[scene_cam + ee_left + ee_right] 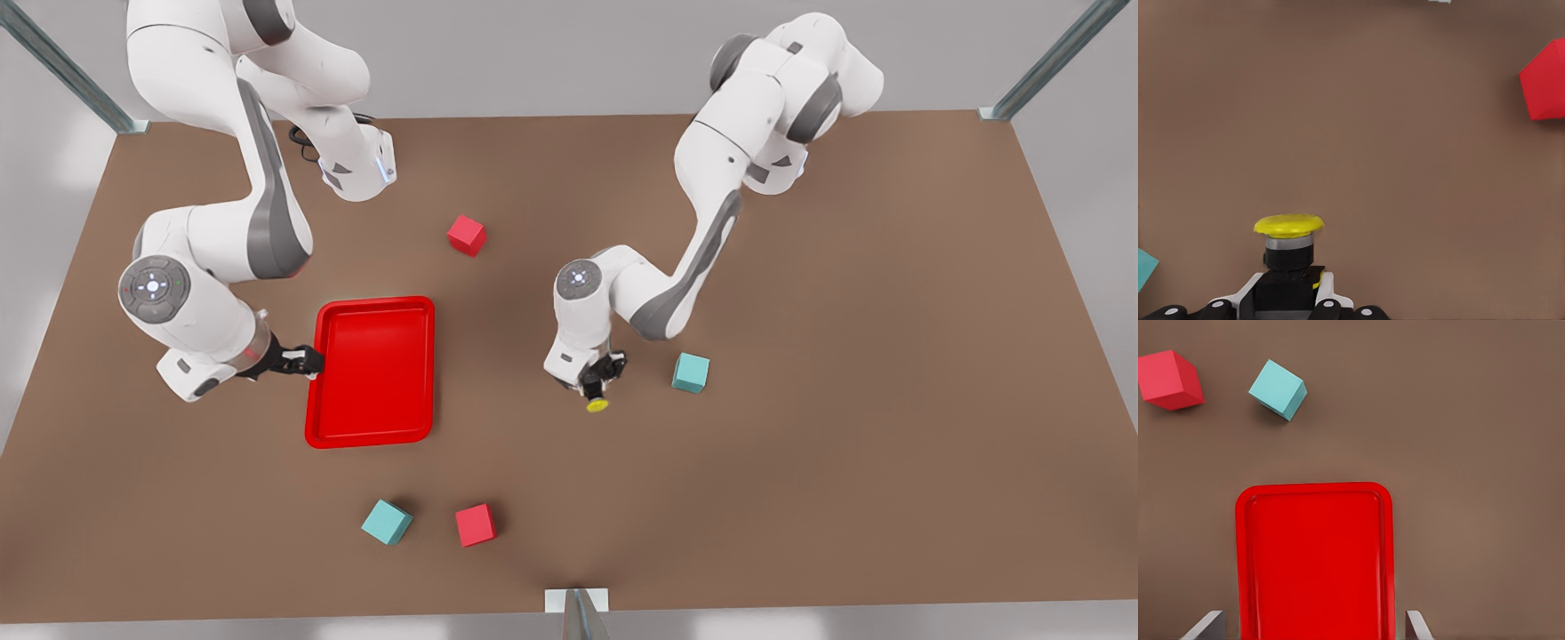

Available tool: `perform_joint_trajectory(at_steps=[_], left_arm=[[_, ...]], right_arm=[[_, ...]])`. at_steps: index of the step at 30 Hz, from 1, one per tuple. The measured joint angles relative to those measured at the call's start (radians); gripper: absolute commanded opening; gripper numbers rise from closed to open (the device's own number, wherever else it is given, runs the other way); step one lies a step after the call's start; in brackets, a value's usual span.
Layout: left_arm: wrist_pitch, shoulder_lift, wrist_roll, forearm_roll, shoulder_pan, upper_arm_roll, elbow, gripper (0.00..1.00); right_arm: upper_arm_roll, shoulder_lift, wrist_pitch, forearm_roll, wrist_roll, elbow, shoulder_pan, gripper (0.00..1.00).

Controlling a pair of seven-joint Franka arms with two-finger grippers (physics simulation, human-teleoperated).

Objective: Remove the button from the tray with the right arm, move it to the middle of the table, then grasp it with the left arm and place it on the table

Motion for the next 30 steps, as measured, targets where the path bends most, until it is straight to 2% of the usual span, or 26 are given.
perform_joint_trajectory(at_steps=[2, 6, 9, 12, 21, 30], left_arm=[[-0.014, -0.002, -0.103, 0.124, -0.021, 0.005, 0.013, 0.38], [-0.048, 0.032, -0.321, 0.250, -0.183, 0.219, 0.023, 0.38], [-0.071, 0.134, -0.486, 0.259, -0.318, 0.386, 0.024, 0.36], [-0.087, 0.203, -0.632, 0.230, -0.384, 0.484, 0.024, 0.36], [-0.047, 0.337, -0.991, 0.205, -0.413, 0.533, 0.070, 0.37], [-0.035, 0.365, -1.209, 0.283, -0.504, 0.612, 0.050, 0.37]], right_arm=[[0.000, 0.002, 0.002, 0.000, 0.000, -0.001, 0.000, 1.00], [0.000, 0.004, 0.005, 0.000, 0.000, -0.001, 0.001, 1.00], [0.000, 0.005, 0.007, -0.001, 0.000, -0.006, 0.001, 1.00], [0.000, 0.012, 0.009, -0.002, 0.000, -0.008, 0.001, 1.00], [0.000, 0.018, 0.023, -0.006, 0.001, -0.032, 0.007, 1.00], [0.000, 0.026, 0.053, -0.009, 0.001, -0.065, 0.009, 1.00]])
